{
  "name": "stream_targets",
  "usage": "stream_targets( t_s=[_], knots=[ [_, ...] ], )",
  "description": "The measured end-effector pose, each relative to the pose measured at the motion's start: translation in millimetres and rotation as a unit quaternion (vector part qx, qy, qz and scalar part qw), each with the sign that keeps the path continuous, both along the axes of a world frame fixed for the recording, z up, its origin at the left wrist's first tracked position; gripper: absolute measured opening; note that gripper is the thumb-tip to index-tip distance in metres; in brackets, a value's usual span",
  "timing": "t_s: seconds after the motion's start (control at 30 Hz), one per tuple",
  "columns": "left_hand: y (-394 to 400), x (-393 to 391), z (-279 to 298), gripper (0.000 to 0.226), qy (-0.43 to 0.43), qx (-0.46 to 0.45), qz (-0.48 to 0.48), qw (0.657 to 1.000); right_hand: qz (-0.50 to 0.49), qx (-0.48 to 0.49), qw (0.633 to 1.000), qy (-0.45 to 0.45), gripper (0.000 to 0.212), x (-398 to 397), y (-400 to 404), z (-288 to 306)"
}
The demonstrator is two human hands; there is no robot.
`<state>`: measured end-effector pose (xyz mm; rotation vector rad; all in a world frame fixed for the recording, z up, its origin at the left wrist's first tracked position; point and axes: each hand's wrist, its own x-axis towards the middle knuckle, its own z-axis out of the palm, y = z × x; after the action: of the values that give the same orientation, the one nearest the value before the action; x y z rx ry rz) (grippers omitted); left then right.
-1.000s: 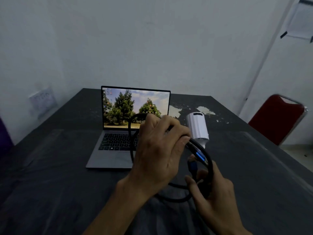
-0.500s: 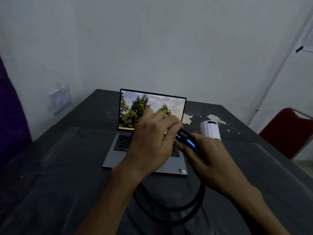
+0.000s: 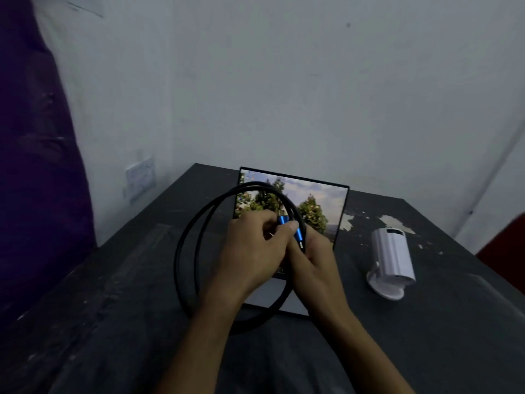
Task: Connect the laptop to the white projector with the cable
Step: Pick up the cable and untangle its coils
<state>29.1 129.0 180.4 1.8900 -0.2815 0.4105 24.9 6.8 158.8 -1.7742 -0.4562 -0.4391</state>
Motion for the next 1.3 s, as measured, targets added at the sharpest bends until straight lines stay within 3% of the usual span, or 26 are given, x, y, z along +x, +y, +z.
stream_targets(
  t_s=[0.1, 0.2, 0.3, 0.4, 0.57, 0.67, 0.77, 0.9, 1.0, 1.1, 1.3],
  knots=[
    [25.9, 13.9, -6.7, 0.018, 0.056, -0.119, -0.019, 0.991, 0.026, -0.010, 1.000, 0.004, 0.035, 7.1, 23.5, -7.9],
    [49.3, 21.8, -12.8, 0.013, 0.091, -0.179, -0.020, 0.979, 0.038, -0.054, 0.998, -0.003, 0.034, 16.1, 37.2, -10.2],
    [63.8, 26.6, -17.1, 0.022, 0.094, -0.235, 0.017, 0.967, 0.084, -0.101, 0.991, 0.039, 0.019, 24.4, 44.4, -7.6],
    [84.6, 30.5, -18.9, 0.016, 0.075, -0.276, 0.038, 0.958, 0.101, -0.112, 0.984, 0.095, 0.013, 33.5, 49.2, -3.4],
    [134.8, 27.8, -25.6, 0.020, 0.053, -0.311, 0.000, 0.949, 0.033, -0.185, 0.967, 0.173, 0.027, 66.8, 48.7, 2.5],
    [168.9, 25.8, -36.9, 0.025, 0.032, -0.286, 0.037, 0.957, 0.016, -0.214, 0.957, 0.196, 0.033, 96.5, 51.0, 7.9],
    [200.6, 23.2, -49.3, 0.026, 0.007, -0.267, 0.084, 0.960, 0.000, -0.210, 0.964, 0.164, 0.038, 124.9, 64.0, 17.3],
    [231.2, 19.2, -66.0, 0.027, -0.021, -0.266, 0.110, 0.957, -0.039, -0.225, 0.972, 0.056, 0.037, 161.5, 95.7, 35.7],
    [237.2, 23.0, -78.0, 0.030, -0.030, -0.270, 0.103, 0.957, -0.030, -0.166, 0.984, 0.049, 0.035, 187.2, 122.4, 38.5],
    [228.8, 37.0, -89.8, 0.035, -0.031, -0.250, 0.103, 0.962, 0.008, -0.065, 0.986, 0.151, 0.034, 208.4, 148.2, 21.7],
    [194.1, 70.2, -123.8, 0.038, -0.008, -0.186, 0.082, 0.979, 0.012, 0.106, 0.927, 0.360, 0.041, 259.3, 170.6, -53.2]
  ],
)
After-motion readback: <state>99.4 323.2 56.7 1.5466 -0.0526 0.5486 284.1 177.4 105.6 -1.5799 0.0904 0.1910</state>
